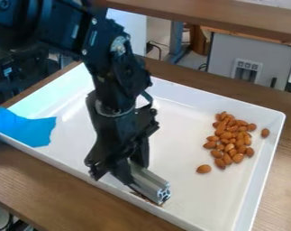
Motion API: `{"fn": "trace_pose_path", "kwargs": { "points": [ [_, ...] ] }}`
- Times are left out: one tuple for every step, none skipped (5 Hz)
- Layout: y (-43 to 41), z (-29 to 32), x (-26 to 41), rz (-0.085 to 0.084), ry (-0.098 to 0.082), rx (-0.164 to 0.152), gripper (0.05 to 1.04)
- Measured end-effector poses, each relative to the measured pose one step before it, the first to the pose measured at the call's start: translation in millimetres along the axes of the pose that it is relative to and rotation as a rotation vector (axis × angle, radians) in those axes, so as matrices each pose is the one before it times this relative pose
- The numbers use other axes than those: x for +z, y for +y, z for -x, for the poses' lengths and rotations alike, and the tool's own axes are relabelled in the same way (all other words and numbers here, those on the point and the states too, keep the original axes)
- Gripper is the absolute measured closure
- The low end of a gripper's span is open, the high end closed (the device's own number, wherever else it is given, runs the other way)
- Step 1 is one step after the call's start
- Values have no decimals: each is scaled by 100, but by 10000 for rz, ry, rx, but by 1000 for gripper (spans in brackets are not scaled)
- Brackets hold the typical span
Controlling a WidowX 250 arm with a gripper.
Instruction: Sweep into pile
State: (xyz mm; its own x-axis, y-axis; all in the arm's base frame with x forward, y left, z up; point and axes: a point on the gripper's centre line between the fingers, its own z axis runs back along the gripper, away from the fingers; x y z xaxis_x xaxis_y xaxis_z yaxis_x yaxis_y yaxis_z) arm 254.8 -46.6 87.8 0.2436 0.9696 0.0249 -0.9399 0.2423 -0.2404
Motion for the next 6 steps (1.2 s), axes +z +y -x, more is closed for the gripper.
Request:
{"fn": "trace_pose_path", "kwargs": {
  "points": [
    [233,177,-824,-323,-540,185,733],
    [-476,24,-890,-11,-411,87,733],
    [-541,86,-225,-99,-190,130,733],
    [-871,-26,-241,46,-71,65,733],
    [-1573,114,-246,501,-172,-303,733],
    [-2838,-54,-378,380,-83,-78,733]
  ]
}}
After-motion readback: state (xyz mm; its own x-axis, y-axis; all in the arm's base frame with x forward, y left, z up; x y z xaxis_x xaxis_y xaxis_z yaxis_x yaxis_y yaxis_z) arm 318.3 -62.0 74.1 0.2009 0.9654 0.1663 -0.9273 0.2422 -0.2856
